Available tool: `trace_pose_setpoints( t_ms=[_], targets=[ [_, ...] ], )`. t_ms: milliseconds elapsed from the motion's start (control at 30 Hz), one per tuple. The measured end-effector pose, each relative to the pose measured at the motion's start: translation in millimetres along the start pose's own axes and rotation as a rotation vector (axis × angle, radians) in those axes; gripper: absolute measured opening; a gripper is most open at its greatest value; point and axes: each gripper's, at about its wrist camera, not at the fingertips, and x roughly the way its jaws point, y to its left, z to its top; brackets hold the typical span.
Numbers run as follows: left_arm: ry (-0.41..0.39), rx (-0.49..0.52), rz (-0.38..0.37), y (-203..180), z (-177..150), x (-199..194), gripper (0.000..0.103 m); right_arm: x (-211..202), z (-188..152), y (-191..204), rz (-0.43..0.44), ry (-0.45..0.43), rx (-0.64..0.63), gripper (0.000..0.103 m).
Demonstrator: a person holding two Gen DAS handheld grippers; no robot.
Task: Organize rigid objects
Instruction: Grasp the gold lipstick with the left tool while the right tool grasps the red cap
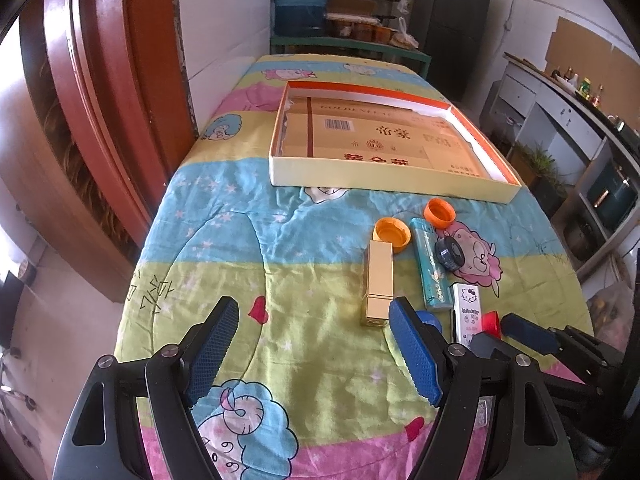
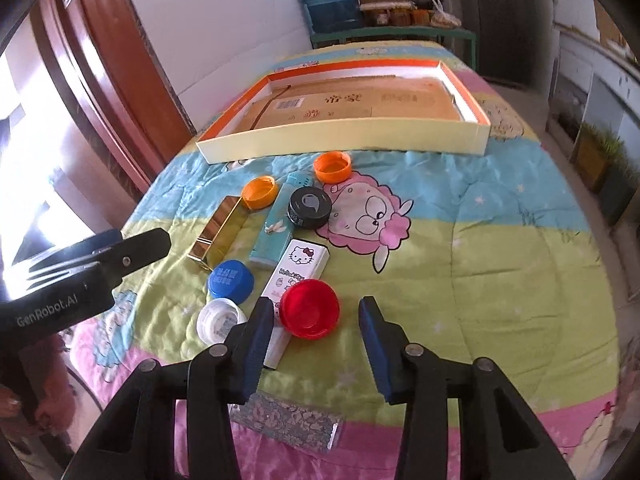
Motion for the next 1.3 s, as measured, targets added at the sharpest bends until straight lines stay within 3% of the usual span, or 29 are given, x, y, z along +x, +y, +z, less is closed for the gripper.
trace_pose_setpoints(
  t_ms=[200, 267, 333, 600, 800, 867, 933, 1067, 1300],
  targets=[
    [0.016, 0.048, -0.059, -4.5, 7.1, 10.7, 0.079, 3.2, 1.4, -4.2, 0.038, -0.004, 0.024, 0.043],
    [0.032, 0.072, -0.077, -8.5, 10.8, 18.2, 0.079, 3.8, 1.5, -5.5, 0.063, -0.005, 0.032, 0.036],
    [0.041, 0.093, -0.068, -11.4, 13.9, 25.0, 0.079, 4.8, 1.5, -7.3, 0.099, -0.003, 0.047, 0.031],
    [0.093, 0.130, -0.076, -25.0, 19.2, 50.3, 0.072, -0.1, -0.2, -9.9, 0.081, -0.023, 0.040, 0.031],
    [0.106, 0.134, -0.038, -34.5, 25.2, 67.3, 0.070, -4.9, -0.7, -14.9, 0.083, -0.042, 0.038, 0.031],
    [0.096, 0.129, -0.032, -36.6, 26.1, 67.1, 0.061, -5.5, -0.5, -16.7, 0.081, -0.046, 0.037, 0.031],
    [0.087, 0.122, -0.035, -38.0, 27.2, 66.9, 0.043, -6.8, -0.3, -19.8, 0.083, -0.046, 0.040, 0.031],
    [0.084, 0.112, -0.052, -40.1, 26.9, 64.6, 0.020, -7.5, 0.1, -23.5, 0.092, -0.050, 0.045, 0.031],
    [0.082, 0.057, -0.086, -33.5, 26.1, 56.5, 0.019, -13.1, 0.4, -27.6, 0.101, -0.062, 0.053, 0.031]
  ],
)
